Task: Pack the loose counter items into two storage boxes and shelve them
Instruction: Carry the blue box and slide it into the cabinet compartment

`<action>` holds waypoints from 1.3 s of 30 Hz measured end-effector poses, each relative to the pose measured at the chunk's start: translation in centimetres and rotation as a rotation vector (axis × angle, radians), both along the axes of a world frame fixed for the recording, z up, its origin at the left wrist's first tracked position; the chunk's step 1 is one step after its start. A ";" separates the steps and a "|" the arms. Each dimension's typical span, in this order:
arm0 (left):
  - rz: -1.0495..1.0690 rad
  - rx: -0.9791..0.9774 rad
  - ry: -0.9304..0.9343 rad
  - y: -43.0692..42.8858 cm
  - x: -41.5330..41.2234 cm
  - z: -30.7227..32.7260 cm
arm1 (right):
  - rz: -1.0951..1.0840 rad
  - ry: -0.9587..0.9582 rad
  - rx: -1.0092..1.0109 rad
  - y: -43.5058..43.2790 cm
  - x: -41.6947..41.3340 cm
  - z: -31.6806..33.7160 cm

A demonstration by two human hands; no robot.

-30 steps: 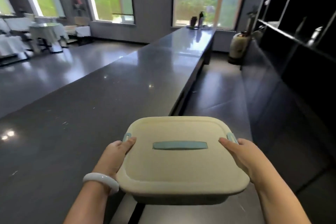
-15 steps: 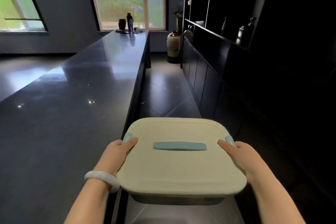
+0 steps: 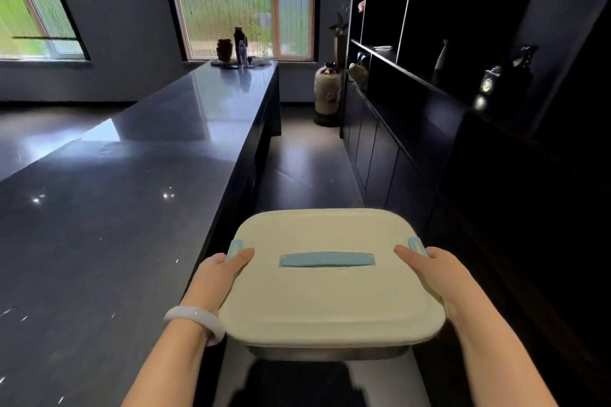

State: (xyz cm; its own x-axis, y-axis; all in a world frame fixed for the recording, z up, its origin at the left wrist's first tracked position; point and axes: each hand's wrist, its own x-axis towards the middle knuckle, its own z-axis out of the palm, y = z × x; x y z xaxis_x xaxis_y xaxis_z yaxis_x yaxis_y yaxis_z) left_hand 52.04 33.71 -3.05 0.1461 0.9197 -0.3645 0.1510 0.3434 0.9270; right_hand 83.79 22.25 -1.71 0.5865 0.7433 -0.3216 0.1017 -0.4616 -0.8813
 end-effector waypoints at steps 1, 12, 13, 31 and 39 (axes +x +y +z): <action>-0.003 0.000 -0.002 2.3 1.0 0.1 | -0.005 0.006 -0.005 2.2 0.9 0.0; -0.049 0.057 -0.049 33.2 10.2 -0.6 | -0.084 0.066 0.082 30.8 8.7 -0.6; -0.060 0.084 -0.047 36.2 11.2 0.1 | -0.104 0.082 0.096 33.3 9.3 -0.4; -0.058 0.146 0.001 80.6 31.1 -0.3 | -0.136 0.128 0.191 76.2 29.1 -0.9; -0.094 0.110 -0.070 96.4 39.0 0.9 | -0.159 0.122 0.229 91.6 36.4 0.1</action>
